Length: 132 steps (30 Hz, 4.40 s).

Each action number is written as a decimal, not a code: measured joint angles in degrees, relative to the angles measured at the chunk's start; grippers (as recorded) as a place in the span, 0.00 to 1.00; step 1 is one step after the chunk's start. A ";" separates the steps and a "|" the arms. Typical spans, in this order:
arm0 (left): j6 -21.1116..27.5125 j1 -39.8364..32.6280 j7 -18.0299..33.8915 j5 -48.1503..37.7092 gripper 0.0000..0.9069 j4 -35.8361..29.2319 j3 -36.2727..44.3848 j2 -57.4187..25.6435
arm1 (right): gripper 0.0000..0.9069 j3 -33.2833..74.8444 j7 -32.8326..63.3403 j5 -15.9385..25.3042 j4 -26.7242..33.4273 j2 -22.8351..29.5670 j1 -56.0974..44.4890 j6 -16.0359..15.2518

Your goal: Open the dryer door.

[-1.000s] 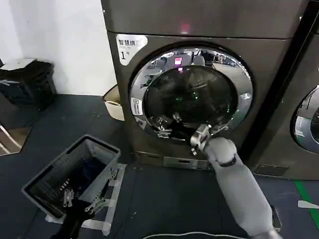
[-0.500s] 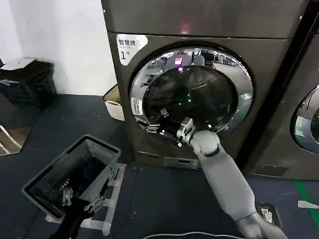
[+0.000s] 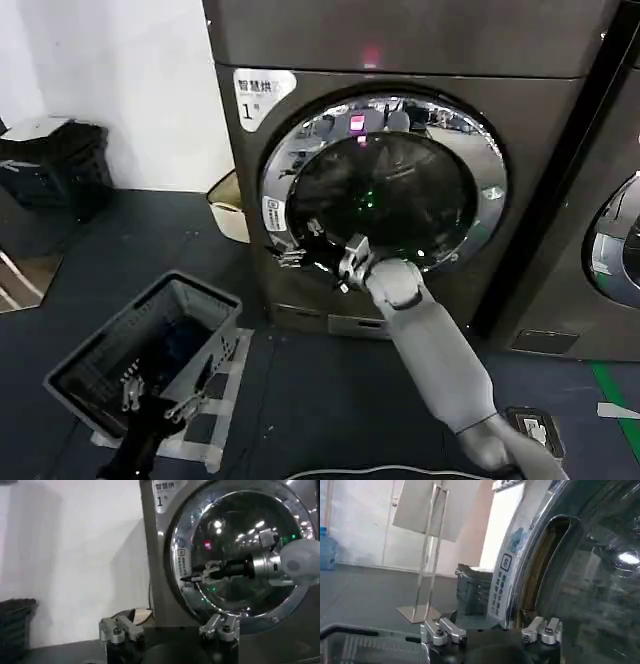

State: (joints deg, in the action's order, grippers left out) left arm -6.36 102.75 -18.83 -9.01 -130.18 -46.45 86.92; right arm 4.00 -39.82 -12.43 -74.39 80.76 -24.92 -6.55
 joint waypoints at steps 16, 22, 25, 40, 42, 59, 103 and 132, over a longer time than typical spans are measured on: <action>3.95 -4.84 5.15 -14.81 1.00 3.31 -4.65 -10.69 | 1.00 0.29 -10.13 -8.04 -5.70 -5.22 -3.06 -0.76; 6.99 -7.64 6.21 -25.11 1.00 5.04 -2.88 -20.20 | 1.00 1.37 -14.45 -8.18 -9.03 -8.34 -5.64 -0.66; 7.83 -10.29 5.59 -28.37 1.00 6.59 -1.86 -24.40 | 1.00 2.21 -17.23 -8.73 -11.12 -10.04 -7.39 -0.48; 10.04 -24.11 5.85 -35.77 1.00 20.66 5.38 -39.61 | 1.00 6.51 -29.69 -14.21 -18.44 -16.69 -15.07 0.06; 7.73 -26.68 5.65 -36.14 1.00 22.79 7.22 -40.93 | 1.00 6.80 -31.00 -14.50 -19.32 -17.54 -16.08 0.01; 0.92 -47.53 -2.47 -36.75 1.00 37.98 32.45 -43.60 | 1.00 15.26 -39.86 -19.35 -24.57 -23.55 -24.58 3.33; -0.98 -72.80 -10.24 -39.15 1.00 32.90 69.24 -32.24 | 1.00 84.04 13.28 -12.30 -32.09 -20.86 -50.05 -0.24; -1.48 -88.88 -5.73 -40.40 1.00 48.87 88.22 -8.95 | 1.00 114.47 31.93 -8.39 -29.18 -21.72 -58.87 -3.99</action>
State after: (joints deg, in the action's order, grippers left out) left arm -7.84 13.87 -24.57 -49.41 -81.31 41.77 77.97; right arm 118.47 -7.89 -20.82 -103.57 59.04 -83.79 -10.54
